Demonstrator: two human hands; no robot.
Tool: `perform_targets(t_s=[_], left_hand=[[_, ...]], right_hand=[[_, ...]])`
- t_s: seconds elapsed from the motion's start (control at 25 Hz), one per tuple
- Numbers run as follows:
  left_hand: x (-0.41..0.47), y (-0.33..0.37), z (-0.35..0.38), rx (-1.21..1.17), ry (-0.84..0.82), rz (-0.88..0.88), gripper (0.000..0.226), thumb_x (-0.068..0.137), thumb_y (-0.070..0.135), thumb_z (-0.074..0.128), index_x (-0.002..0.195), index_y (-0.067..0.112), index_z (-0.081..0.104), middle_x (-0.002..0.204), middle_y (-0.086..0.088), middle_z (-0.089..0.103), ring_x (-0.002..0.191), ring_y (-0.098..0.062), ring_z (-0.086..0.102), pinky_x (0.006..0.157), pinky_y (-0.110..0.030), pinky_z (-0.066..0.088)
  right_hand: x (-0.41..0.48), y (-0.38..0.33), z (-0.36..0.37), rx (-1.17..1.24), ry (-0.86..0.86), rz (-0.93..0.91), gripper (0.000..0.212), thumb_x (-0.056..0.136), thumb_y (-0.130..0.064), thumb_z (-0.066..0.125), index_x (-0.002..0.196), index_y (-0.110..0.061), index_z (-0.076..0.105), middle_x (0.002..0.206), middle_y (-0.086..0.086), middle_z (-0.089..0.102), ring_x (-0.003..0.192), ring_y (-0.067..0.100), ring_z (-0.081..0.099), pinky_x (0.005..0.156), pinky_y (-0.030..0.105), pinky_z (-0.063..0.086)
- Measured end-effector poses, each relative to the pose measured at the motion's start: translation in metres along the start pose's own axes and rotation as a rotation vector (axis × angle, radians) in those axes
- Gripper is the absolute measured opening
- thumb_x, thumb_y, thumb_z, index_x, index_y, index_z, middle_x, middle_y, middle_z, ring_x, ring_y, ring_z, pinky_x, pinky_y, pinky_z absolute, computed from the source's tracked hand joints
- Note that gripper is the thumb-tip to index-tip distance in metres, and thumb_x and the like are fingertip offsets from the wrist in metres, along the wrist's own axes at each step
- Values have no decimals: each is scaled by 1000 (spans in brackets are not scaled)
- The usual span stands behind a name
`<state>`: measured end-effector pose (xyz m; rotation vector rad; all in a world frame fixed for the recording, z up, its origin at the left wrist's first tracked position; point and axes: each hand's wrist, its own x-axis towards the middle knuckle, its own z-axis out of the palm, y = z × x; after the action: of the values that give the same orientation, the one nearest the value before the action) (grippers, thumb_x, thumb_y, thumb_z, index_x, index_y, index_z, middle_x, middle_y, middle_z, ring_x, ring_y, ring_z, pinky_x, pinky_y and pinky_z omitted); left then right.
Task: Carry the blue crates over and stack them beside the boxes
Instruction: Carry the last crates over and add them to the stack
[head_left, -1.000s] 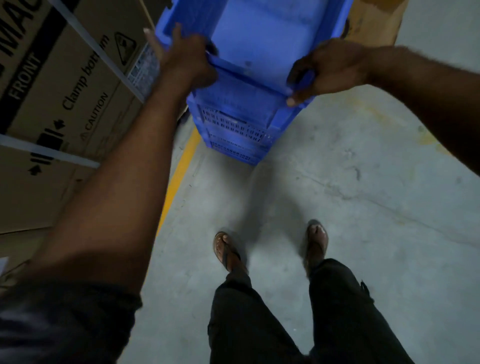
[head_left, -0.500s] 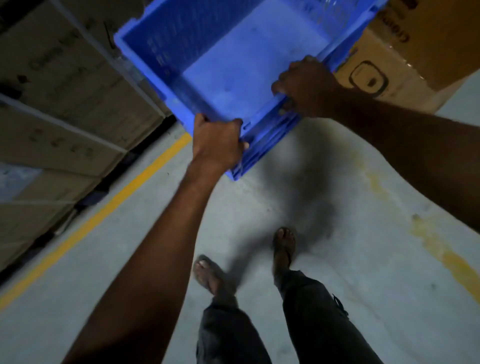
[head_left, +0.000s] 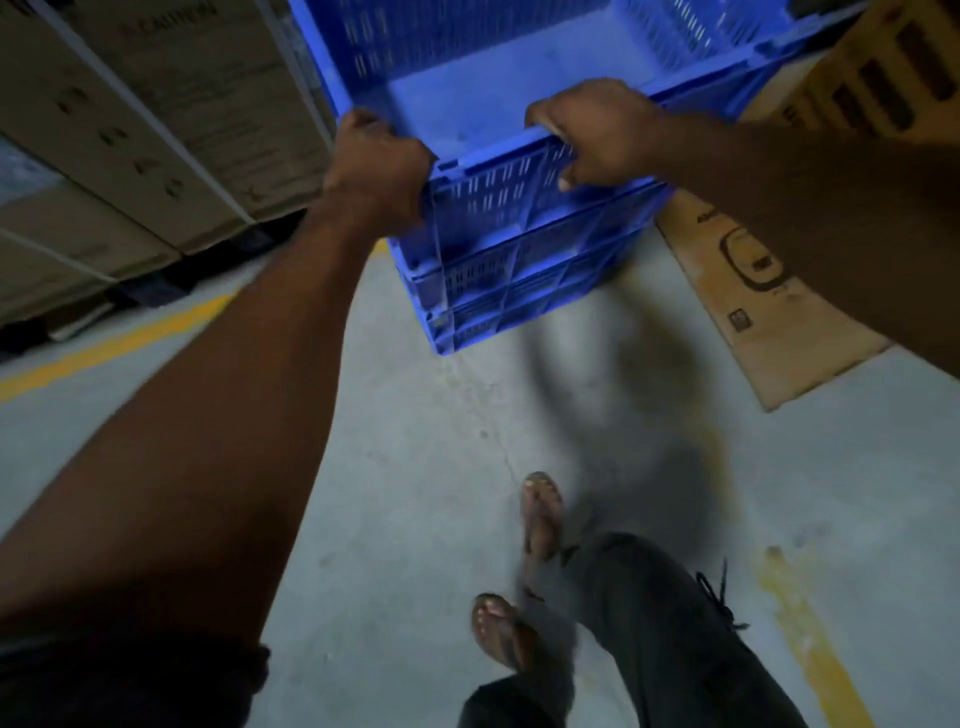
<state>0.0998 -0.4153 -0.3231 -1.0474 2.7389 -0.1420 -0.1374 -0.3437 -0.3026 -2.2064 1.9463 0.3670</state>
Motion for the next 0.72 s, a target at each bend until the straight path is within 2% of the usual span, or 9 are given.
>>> perform_targets(t_s=[0.04,0.12,0.2,0.28,0.36,0.44,0.56,0.64,0.72], left_hand=[[1,0,-3,32,-75,-33,50,76,40,81,114,11,67,103,-23,68,112,-42,58,116,-48,25],[3,2,-23,31,-343,-91,107,66,69,79,152,24,36,150,-7,50,143,-33,38,121,-53,5],[14,15,-39,-202,-471,-167,118,66,82,67,159,28,19,161,3,32,150,-25,28,121,-54,0],[25,42,-43,-317,-400,-213,103,68,82,66,148,22,42,151,-8,48,137,-32,47,116,-52,29],[33,64,-30,-315,-206,-262,75,76,75,66,121,16,64,122,-22,65,111,-41,62,94,-51,51],[41,73,-15,-253,-58,-385,62,83,66,66,112,12,70,105,-28,67,99,-47,64,81,-52,51],[37,74,-12,-196,-40,-463,64,80,68,67,114,13,71,94,-27,66,91,-48,64,72,-50,50],[38,77,-13,-178,-18,-504,62,79,68,68,110,13,72,84,-25,62,86,-47,64,68,-47,47],[38,86,-15,-146,10,-538,62,79,67,70,113,15,70,87,-24,64,89,-46,65,70,-47,47]], right_hand=[[-7,15,-1,-4,-9,-8,71,77,-22,85,135,-9,47,116,24,61,106,43,59,88,51,48],[-22,51,2,-40,33,45,66,82,-17,79,137,-10,45,121,27,60,108,45,58,87,52,50],[-33,82,6,-66,86,79,48,87,-16,73,129,-10,49,110,28,62,100,46,60,77,48,50],[-29,102,7,-56,94,-7,35,90,-15,70,121,-9,55,106,27,64,96,46,60,72,46,46],[-17,111,9,-68,93,-129,26,89,-14,69,113,-6,61,105,26,64,97,45,60,75,49,48],[-6,122,12,-64,111,-205,17,87,-13,66,102,-6,62,100,26,64,95,45,61,75,50,49],[1,128,26,-27,169,-209,13,86,-10,64,98,-7,59,86,24,60,83,43,60,65,46,47],[4,131,33,-42,245,-228,19,87,-8,66,102,-7,55,81,19,53,80,42,58,60,44,38],[-1,138,36,-18,293,-298,36,85,-13,74,111,-8,50,91,19,53,86,41,57,64,45,39]])
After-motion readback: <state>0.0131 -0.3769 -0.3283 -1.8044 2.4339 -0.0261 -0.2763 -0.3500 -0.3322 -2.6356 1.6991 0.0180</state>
